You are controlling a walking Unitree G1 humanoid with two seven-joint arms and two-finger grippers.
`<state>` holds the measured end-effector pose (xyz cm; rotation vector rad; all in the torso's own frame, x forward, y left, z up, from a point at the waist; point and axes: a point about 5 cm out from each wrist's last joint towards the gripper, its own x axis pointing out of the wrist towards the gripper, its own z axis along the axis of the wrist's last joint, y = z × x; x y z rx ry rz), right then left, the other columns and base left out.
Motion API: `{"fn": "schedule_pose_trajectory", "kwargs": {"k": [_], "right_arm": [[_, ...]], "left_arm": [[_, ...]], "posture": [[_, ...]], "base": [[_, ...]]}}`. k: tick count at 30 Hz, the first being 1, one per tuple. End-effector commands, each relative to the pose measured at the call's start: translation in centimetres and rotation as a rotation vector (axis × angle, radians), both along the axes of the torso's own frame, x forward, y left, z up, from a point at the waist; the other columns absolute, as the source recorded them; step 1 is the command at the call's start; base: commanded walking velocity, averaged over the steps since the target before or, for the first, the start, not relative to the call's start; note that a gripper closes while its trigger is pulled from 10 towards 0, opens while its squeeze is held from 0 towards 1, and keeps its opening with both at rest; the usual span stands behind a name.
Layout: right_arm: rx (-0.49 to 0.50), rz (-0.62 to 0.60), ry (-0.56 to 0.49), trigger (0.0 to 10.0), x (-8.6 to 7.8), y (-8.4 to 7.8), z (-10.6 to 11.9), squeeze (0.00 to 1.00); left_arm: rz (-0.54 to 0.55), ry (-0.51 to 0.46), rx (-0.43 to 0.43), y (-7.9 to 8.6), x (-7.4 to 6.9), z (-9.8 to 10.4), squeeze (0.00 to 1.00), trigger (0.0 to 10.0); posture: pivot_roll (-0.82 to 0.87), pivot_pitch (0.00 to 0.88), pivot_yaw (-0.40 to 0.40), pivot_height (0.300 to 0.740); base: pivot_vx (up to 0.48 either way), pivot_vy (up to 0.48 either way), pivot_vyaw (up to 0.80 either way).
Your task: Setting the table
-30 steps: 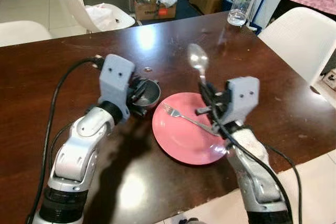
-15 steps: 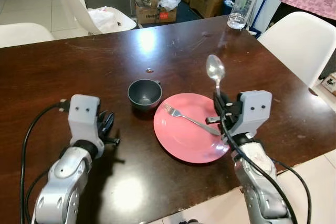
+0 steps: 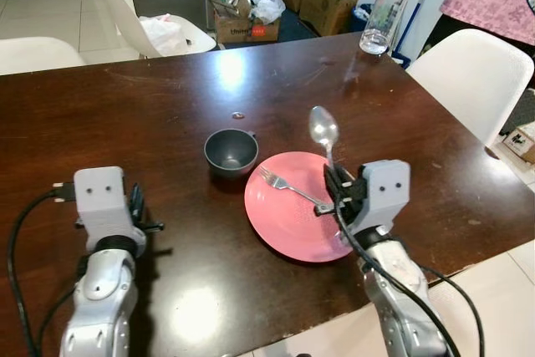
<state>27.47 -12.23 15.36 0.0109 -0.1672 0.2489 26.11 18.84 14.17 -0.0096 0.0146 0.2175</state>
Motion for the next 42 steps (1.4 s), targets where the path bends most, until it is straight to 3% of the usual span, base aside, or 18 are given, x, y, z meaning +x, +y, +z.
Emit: {"fn": "schedule_pose_trajectory", "kwargs": {"k": [1, 11, 42], "right_arm": [[0.007, 0.003, -0.003, 10.0, 0.1, 0.1, -0.1, 0.0], [0.006, 0.007, -0.013, 10.0, 0.7, 0.3, 0.0, 0.0], [0.015, -0.016, -0.003, 10.0, 0.8, 0.3, -0.5, 0.0]], "left_arm": [[-0.007, 0.008, 0.006, -0.3, 0.1, -0.4, 0.0, 10.0], [-0.041, -0.021, -0.018, -1.3, 0.9, -0.1, 0.0, 10.0], [-0.057, -0.024, -0.016, -1.4, 0.8, -0.3, 0.0, 10.0]], "posture": [[-0.05, 0.051, 0.012, 0.74], [-0.04, 0.046, 0.009, 0.74], [-0.04, 0.054, 0.017, 0.74]], "base": [[0.0, 0.0, 0.0], [0.0, 0.0, 0.0], [-0.288, 0.0, 0.0]]}}
